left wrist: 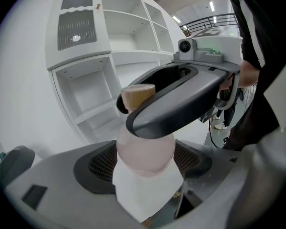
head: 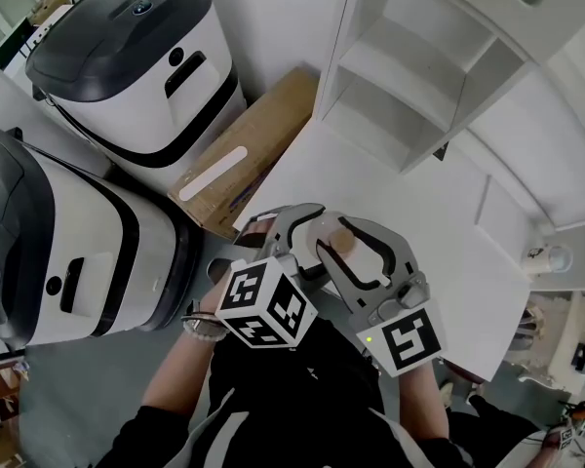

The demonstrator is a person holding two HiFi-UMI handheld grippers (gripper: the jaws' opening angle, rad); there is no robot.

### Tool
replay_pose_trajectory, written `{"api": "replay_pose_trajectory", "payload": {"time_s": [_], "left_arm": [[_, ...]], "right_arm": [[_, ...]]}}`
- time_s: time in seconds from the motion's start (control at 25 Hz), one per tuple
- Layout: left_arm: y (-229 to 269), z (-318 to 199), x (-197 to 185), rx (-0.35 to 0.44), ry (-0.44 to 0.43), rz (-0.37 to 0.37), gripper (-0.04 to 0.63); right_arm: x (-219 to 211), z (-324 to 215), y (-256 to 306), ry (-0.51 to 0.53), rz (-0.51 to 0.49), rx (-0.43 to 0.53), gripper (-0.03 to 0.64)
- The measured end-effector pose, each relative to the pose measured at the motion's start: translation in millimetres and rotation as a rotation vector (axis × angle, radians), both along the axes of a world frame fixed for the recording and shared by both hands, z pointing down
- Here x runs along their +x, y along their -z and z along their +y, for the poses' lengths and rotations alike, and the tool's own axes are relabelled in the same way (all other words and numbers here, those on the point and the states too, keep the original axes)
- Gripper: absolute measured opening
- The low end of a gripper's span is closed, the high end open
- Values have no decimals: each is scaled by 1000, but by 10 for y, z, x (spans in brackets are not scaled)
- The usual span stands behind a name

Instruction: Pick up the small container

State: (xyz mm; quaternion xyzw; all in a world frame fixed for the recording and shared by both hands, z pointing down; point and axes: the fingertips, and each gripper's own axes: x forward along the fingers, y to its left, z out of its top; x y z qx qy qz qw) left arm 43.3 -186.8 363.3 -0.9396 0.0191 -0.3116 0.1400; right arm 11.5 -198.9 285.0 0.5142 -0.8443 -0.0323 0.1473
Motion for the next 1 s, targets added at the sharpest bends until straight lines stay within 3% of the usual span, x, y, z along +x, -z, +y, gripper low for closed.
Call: {"api": "replay_pose_trajectory", "payload": {"time_s": [1.0], "left_arm": [[236, -76, -19, 33, 28, 37, 367]], "right_arm": [[-42, -37, 199, 24, 24, 25, 147]]}}
